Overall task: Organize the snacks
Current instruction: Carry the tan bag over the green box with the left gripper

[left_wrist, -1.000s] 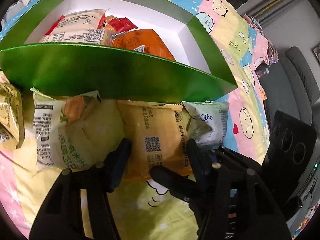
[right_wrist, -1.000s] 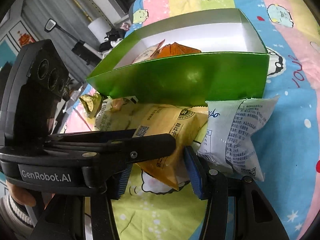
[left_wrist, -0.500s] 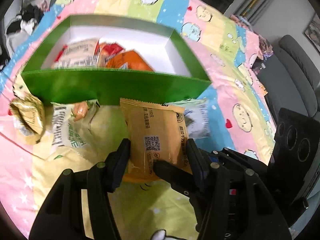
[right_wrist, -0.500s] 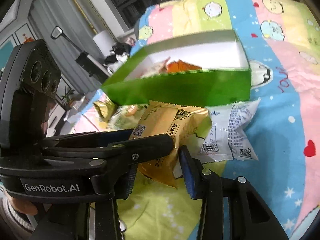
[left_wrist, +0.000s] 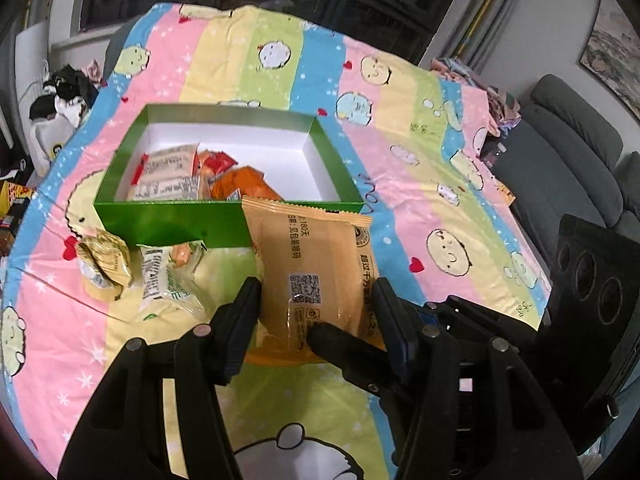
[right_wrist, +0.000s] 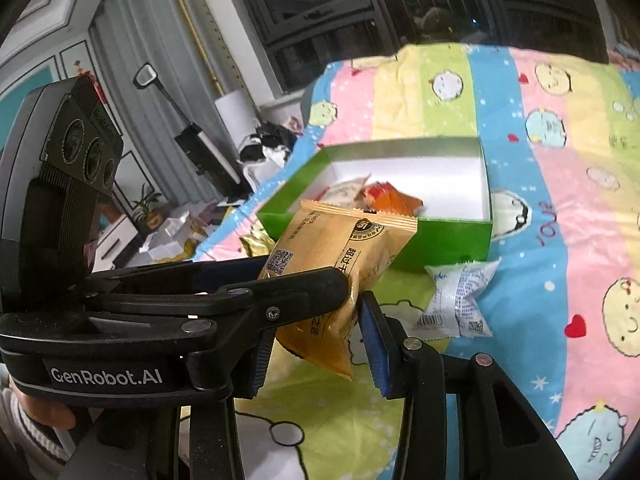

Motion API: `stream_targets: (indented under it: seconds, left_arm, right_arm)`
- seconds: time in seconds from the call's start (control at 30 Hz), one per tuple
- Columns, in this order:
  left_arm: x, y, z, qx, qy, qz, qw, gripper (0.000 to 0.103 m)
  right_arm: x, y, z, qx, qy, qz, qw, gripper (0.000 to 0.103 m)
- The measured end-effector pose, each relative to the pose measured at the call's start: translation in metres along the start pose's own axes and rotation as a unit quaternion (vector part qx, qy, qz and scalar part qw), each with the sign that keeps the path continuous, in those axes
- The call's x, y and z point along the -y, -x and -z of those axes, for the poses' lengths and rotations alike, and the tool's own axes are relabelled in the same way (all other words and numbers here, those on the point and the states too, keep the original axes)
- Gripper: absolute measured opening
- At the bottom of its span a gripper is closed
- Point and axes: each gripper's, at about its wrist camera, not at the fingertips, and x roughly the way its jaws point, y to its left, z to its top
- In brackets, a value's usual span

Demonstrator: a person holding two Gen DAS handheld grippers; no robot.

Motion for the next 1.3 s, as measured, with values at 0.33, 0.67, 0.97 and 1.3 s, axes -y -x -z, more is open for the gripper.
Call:
stream_targets:
  seconds: [0.33,0.67,0.97,1.3]
  left_arm:
    - [0.012,0.027,0.002,0.028,-0.012,-0.001,0.9995,0.057]
    - [0.019,0.044,-0.002,0.049,-0.024,-0.001,0.9985,0.057]
    - [0.019,0.045,-0.010,0.056,-0.029,-0.001,0.9980,0.057]
    - [0.014,0.038,-0.027,0.062,-0.035,-0.002,0.9975,0.057]
  right_arm:
    - [-0.017,0.020,-0.006,0.021,0.024,0.006,0.999,0.043]
    - [-0.028,0.034,-0.013,0.041,0.038,0.011,0.998,0.043]
    - [-0.029,0.034,-0.018,0.050,0.043,0.013,0.998,0.043]
    - [-0.027,0.025,-0.033,0.057,0.053,0.020,0.997,0.043]
